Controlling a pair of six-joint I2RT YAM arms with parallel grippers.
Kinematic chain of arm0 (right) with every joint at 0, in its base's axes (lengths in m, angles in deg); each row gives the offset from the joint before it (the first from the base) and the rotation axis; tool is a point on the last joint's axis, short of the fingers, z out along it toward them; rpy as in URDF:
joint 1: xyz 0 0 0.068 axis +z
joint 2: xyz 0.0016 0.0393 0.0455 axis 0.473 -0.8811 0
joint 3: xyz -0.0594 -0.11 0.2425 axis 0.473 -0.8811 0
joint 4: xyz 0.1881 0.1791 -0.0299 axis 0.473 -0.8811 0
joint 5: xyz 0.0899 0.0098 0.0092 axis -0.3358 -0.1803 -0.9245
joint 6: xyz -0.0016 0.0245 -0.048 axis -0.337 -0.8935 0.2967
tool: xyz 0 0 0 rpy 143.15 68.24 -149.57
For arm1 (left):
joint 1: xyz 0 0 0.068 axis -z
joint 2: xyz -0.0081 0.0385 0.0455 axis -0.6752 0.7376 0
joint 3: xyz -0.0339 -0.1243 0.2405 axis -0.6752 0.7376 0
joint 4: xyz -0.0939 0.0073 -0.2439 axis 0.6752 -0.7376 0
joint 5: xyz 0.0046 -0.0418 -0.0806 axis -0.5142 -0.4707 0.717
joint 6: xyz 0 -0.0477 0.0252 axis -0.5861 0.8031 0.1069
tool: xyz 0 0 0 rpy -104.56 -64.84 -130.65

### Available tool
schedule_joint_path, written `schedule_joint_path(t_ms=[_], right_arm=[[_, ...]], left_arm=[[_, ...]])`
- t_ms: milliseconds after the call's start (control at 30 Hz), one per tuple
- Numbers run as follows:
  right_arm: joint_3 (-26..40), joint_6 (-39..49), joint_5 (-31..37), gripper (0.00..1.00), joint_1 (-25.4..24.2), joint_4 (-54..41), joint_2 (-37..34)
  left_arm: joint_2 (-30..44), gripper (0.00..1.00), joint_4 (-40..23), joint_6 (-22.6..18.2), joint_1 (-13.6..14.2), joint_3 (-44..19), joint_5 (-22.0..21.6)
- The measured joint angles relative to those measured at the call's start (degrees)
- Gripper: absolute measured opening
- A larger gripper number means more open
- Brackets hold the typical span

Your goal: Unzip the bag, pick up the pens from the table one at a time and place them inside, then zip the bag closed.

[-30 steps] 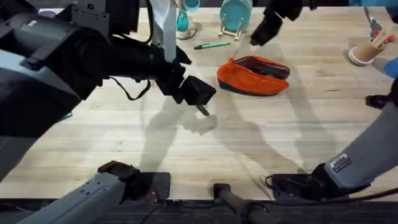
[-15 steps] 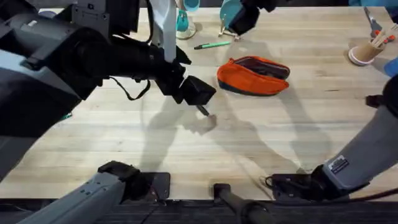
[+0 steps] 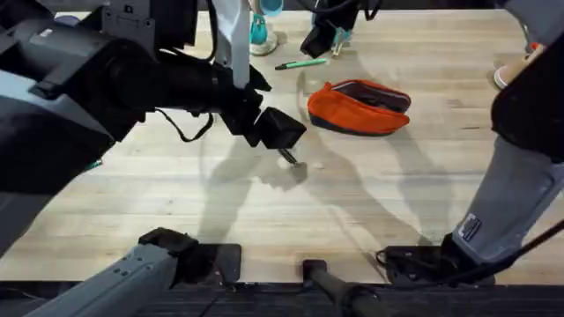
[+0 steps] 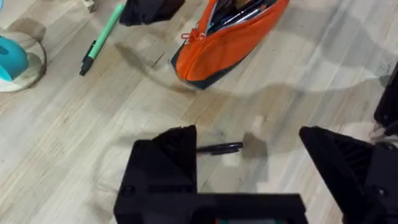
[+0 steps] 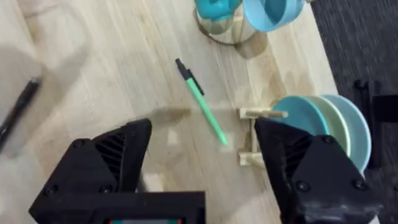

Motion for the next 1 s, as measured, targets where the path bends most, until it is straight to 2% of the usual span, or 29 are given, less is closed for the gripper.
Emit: schedule_joint_path(t_ms=[400, 633, 1000], right_arm=[[0.0, -0.11, -0.02, 0.998, 1.65, 5.92, -8.0], [0.0, -3.08, -0.02, 0.996, 1.82, 9.58, -12.52], [0.57, -6.61, -0.22, 0.996, 1.82, 12.95, -13.78]], left_arm=[[0.0, 0.995, -0.02, -0.01, 0.0, 0.0, 0.0], [0.0, 0.995, -0.08, 0.0, 0.0, 0.0, 0.0], [0.0, 0.995, -0.09, 0.0, 0.0, 0.0, 0.0]])
